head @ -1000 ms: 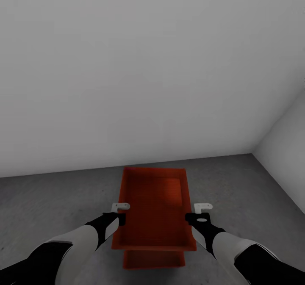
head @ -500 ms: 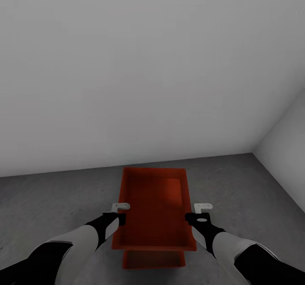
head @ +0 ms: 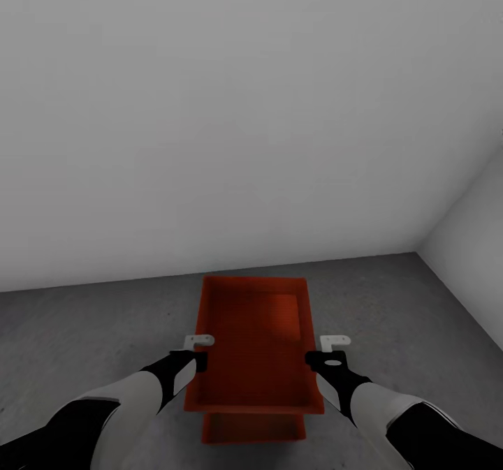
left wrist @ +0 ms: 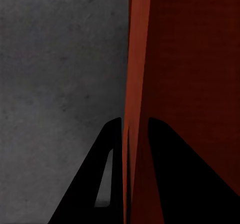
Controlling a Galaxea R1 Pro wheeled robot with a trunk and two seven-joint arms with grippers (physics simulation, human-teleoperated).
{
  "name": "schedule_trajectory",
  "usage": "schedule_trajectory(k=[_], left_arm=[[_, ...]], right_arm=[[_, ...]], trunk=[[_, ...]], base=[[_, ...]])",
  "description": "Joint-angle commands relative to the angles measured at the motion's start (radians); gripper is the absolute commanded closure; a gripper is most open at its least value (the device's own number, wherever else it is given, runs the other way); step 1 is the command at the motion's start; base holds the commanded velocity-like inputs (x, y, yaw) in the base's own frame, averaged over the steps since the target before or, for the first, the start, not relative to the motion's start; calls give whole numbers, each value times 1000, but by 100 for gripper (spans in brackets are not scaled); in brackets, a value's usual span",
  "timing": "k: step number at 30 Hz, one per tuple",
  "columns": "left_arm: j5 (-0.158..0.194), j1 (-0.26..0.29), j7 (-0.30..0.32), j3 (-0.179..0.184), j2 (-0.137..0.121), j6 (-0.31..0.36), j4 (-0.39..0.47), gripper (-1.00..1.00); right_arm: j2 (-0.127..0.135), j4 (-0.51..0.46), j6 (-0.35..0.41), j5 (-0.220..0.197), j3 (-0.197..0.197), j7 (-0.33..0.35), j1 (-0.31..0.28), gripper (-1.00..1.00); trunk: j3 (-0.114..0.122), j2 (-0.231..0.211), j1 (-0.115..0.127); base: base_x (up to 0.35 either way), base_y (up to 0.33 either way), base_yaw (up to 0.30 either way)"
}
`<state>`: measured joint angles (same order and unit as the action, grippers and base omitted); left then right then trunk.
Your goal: Move the two storage containers from the living room to the garage. In the garage, place one container on the floor and stack the other container on top of it (either order is fine).
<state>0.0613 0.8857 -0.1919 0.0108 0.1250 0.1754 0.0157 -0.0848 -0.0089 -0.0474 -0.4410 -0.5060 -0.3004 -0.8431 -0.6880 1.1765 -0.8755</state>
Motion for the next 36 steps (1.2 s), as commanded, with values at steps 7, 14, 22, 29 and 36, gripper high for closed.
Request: schedule_trajectory(k=[7, 14, 22, 29, 36], left_arm=[[-6, 0, -6, -3, -1, 7, 3, 100], [-6, 1, -6, -3, -1, 7, 3, 100], [-6, 0, -6, -3, -1, 8, 3, 100], [-6, 0, -6, -3, -1, 7, 3, 100], [-6, 0, -6, -3, -1, 7, 3, 100]], right_arm=[[2, 3, -9, -16, -3, -8, -1, 100], [2, 3, -9, -16, -3, -8, -1, 100], [2, 3, -9, -16, -3, -8, -1, 100], [2, 3, -9, -16, -3, -8, -1, 100], [2, 3, -9, -16, -3, -8, -1, 100]], trunk=[[-16, 35, -19], [-38, 84, -46], [-63, 140, -77], [-85, 189, -103], [-107, 238, -130]], base=[[0, 0, 0], [0, 0, 0], [0, 0, 0], [0, 0, 0], [0, 0, 0]])
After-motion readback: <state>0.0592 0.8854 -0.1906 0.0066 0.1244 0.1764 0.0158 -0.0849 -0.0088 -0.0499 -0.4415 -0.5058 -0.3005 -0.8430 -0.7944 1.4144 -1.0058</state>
